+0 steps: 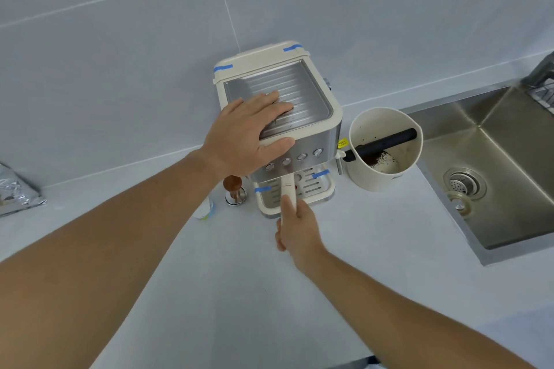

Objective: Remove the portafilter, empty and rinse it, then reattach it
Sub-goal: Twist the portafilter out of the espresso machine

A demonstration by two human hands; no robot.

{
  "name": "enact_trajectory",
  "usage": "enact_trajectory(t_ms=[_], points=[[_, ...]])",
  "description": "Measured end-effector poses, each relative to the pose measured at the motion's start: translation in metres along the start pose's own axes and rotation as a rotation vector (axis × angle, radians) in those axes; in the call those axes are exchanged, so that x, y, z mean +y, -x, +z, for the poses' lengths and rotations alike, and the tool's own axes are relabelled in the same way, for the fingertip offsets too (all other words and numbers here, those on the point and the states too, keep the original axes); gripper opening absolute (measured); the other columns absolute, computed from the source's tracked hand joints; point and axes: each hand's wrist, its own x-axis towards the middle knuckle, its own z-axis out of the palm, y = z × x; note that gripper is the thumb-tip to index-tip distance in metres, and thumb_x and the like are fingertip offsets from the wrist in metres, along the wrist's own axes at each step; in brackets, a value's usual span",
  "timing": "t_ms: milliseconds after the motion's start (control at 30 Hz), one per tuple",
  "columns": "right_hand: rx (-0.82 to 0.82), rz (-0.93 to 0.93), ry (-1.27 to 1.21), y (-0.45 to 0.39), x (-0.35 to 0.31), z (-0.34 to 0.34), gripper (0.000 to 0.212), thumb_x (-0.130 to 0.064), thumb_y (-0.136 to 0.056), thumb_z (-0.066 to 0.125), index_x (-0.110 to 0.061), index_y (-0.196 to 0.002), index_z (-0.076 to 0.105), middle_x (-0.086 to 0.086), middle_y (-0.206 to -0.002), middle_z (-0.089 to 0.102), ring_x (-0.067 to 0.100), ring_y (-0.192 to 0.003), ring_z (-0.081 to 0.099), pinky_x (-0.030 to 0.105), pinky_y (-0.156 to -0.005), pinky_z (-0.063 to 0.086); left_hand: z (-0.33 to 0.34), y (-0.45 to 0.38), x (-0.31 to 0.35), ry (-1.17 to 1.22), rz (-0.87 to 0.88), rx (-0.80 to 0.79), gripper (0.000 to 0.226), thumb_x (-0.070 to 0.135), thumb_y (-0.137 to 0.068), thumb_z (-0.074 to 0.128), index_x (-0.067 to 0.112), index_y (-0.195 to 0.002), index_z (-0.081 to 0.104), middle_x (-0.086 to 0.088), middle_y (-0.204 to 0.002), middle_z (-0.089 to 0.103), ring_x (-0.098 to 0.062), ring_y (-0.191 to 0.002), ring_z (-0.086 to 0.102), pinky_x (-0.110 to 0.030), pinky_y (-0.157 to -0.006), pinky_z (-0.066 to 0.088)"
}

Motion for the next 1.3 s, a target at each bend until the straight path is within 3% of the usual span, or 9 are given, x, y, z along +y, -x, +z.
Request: enact_trajectory(t_ms=[133, 300, 500, 667, 767, 967, 1300], points=[[0.026, -0.015, -0.095, -0.001, 0.012, 0.042, 0.026, -0.036, -0.099, 0.04, -0.011, -0.092, 0.046, 0.004, -0.065, 0.043, 0.009, -0.035, 0.044, 0.023, -0.037, 0.039, 0.001, 0.0, -0.002, 0.011, 0.004, 0.01, 0.066, 0.066, -0.086, 0.035, 0.035, -0.144, 0.039, 0.003, -0.156, 0.036, -0.016, -0.142, 0.028, -0.042, -0.116, 0.014], [-0.001, -0.016, -0.195, -0.013, 0.015, 0.064, 0.018, -0.032, -0.095, 0.049, -0.014, -0.094, 0.049, 0.005, -0.068, 0.05, 0.014, -0.045, 0.057, 0.034, -0.053, 0.054, 0.004, 0.0, -0.004, 0.021, -0.001, 0.011, 0.065, 0.067, -0.086, 0.037, 0.037, -0.143, 0.038, 0.005, -0.155, 0.036, -0.015, -0.143, 0.028, -0.042, -0.116, 0.014], [-0.009, 0.03, -0.307, -0.031, 0.013, 0.083, 0.008, -0.023, -0.089, 0.055, -0.019, -0.095, 0.05, 0.008, -0.086, 0.06, 0.025, -0.072, 0.062, 0.041, -0.07, 0.059, 0.003, -0.001, -0.005, 0.034, 0.0, 0.011, 0.065, 0.067, -0.085, 0.037, 0.037, -0.144, 0.038, 0.004, -0.155, 0.036, -0.016, -0.143, 0.029, -0.046, -0.117, 0.015], [-0.027, 0.063, -0.399, -0.039, 0.012, 0.097, 0.021, -0.022, -0.093, 0.056, -0.013, -0.111, 0.049, 0.012, -0.097, 0.063, 0.028, -0.085, 0.065, 0.047, -0.08, 0.059, 0.002, -0.001, -0.004, 0.041, 0.005, 0.014, 0.066, 0.066, -0.085, 0.037, 0.037, -0.143, 0.039, 0.004, -0.155, 0.037, -0.016, -0.143, 0.029, -0.046, -0.117, 0.017], [-0.059, 0.068, -0.429, -0.042, 0.012, 0.096, 0.025, -0.02, -0.094, 0.055, -0.01, -0.116, 0.049, 0.014, -0.102, 0.063, 0.026, -0.085, 0.064, 0.045, -0.08, 0.058, 0.002, -0.001, -0.005, 0.042, 0.007, 0.016, 0.065, 0.065, -0.086, 0.039, 0.037, -0.144, 0.039, 0.004, -0.155, 0.036, -0.016, -0.143, 0.029, -0.046, -0.117, 0.016], [-0.097, 0.076, -0.387, -0.048, 0.021, 0.08, 0.01, -0.019, -0.098, 0.053, -0.016, -0.107, 0.049, 0.01, -0.092, 0.064, 0.02, -0.073, 0.068, 0.06, -0.089, 0.053, 0.003, -0.001, -0.006, 0.037, 0.004, 0.013, 0.064, 0.064, -0.087, 0.04, 0.035, -0.144, 0.039, 0.005, -0.155, 0.036, -0.016, -0.143, 0.029, -0.044, -0.117, 0.015], [-0.128, 0.185, -0.392, -0.027, 0.043, 0.056, 0.014, -0.017, -0.1, 0.051, -0.017, -0.114, 0.048, 0.012, -0.089, 0.055, 0.024, -0.078, 0.065, 0.054, -0.084, 0.057, 0.003, -0.002, -0.006, 0.031, 0.004, 0.007, 0.064, 0.063, -0.087, 0.04, 0.035, -0.144, 0.038, 0.003, -0.156, 0.036, -0.018, -0.143, 0.029, -0.044, -0.117, 0.014]])
